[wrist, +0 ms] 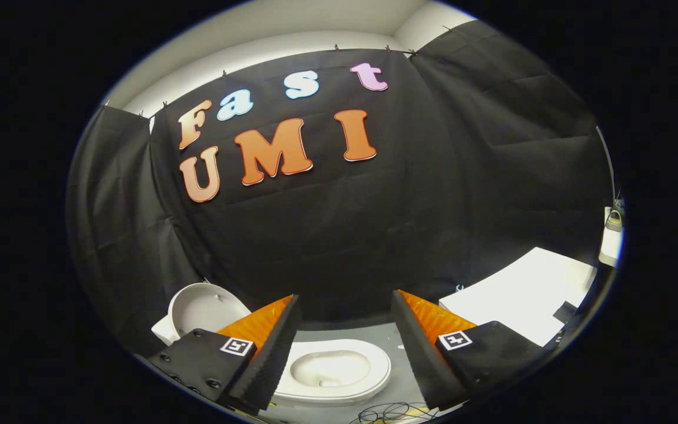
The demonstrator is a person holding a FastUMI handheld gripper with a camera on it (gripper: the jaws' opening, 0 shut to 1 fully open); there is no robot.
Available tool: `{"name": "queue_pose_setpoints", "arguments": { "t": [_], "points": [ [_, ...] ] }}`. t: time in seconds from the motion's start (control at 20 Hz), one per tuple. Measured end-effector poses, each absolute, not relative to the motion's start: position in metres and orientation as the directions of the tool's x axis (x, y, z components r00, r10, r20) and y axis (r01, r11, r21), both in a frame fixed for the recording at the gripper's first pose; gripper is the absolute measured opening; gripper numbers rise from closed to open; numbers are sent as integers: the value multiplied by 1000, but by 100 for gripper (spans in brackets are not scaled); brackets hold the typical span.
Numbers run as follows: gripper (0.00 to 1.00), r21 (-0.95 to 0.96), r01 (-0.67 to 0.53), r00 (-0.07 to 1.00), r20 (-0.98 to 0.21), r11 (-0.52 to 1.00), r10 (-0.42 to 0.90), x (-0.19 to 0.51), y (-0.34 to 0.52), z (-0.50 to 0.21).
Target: Open the toilet lid.
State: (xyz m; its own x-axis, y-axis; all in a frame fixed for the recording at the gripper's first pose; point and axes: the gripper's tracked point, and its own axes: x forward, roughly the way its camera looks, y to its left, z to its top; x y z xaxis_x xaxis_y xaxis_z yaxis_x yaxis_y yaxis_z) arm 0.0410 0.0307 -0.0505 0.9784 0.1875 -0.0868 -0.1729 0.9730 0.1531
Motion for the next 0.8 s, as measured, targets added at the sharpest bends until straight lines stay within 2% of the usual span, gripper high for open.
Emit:
{"name": "queue_pose_setpoints", "arguments": {
  "t": [0.8],
  "points": [
    [98, 193, -145, 985, -68, 970, 161, 41, 8, -47]
  ]
}}
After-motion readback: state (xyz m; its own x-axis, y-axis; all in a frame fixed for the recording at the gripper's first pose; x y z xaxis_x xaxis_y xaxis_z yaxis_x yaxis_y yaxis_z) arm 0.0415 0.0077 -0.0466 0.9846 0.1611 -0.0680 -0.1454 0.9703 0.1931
